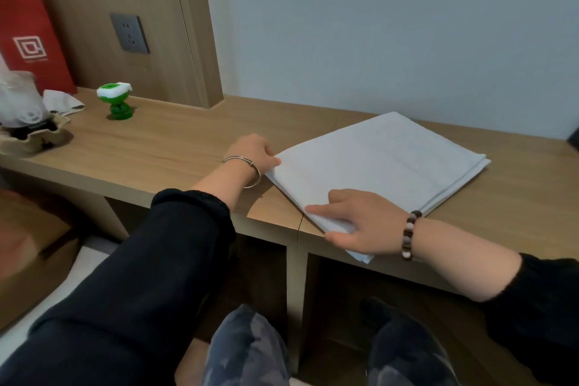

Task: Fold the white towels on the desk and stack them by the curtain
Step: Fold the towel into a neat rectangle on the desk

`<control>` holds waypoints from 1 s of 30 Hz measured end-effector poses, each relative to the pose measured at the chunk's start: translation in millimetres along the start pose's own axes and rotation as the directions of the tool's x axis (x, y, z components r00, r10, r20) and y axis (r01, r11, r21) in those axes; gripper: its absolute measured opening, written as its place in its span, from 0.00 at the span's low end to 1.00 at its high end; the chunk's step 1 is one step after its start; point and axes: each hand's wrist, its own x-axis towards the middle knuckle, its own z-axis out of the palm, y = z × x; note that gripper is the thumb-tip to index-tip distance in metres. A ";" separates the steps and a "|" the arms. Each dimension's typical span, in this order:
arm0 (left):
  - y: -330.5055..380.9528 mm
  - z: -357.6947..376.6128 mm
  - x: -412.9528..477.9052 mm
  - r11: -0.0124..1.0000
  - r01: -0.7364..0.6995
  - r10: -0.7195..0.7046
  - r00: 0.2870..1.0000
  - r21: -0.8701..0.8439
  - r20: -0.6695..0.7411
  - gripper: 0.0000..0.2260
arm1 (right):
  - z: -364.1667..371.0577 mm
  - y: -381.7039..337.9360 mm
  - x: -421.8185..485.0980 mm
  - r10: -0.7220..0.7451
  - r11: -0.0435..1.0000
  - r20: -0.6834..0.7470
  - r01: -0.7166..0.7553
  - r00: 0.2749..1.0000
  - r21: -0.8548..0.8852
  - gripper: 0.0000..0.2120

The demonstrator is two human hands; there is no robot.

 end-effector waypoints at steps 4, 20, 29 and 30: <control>30.1 6.4 -20.2 0.886 -0.120 0.194 0.973 0.449 -0.124 0.13 | -19.9 35.0 -12.0 0.226 0.773 -0.054 -0.146 0.973 0.618 0.11; 73.5 25.4 -51.9 0.764 -0.531 0.396 0.834 0.365 0.384 0.19 | -12.4 62.9 -34.2 0.451 0.890 -0.243 -0.452 0.859 0.056 0.16; 60.2 19.0 -94.6 0.683 -0.703 0.520 0.658 0.197 0.545 0.41 | -1.6 35.1 -63.0 0.269 0.958 -0.096 -0.276 0.959 -0.080 0.36; 55.1 20.9 -96.6 0.661 -0.710 0.514 0.664 0.243 0.542 0.45 | -2.4 34.7 -62.0 0.272 0.958 -0.096 -0.279 0.957 -0.064 0.35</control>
